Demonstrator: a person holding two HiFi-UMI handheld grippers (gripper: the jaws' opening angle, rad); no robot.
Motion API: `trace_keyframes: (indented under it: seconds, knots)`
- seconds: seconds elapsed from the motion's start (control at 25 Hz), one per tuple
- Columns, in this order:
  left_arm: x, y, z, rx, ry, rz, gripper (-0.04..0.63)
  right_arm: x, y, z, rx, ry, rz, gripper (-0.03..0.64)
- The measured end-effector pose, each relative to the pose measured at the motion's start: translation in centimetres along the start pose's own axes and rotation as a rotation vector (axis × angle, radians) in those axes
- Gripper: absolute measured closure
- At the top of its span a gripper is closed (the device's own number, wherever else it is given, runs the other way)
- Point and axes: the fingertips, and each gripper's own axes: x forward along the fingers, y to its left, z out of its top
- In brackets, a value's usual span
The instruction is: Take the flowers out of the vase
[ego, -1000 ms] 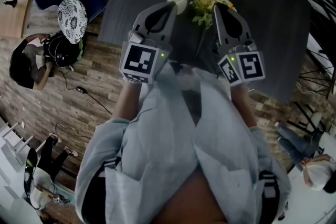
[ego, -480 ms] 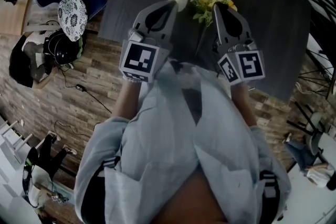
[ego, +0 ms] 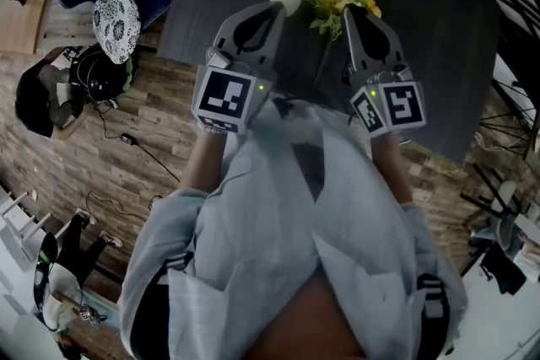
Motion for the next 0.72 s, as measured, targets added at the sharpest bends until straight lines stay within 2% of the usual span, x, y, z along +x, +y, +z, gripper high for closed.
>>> trace_keyframes:
  seconds: [0.72]
  knots:
    - [-0.46,-0.24,-0.12,-0.001,-0.011,0.002,0.591,-0.39,-0.04,-0.69,0.013,0.022,-0.004,0.620]
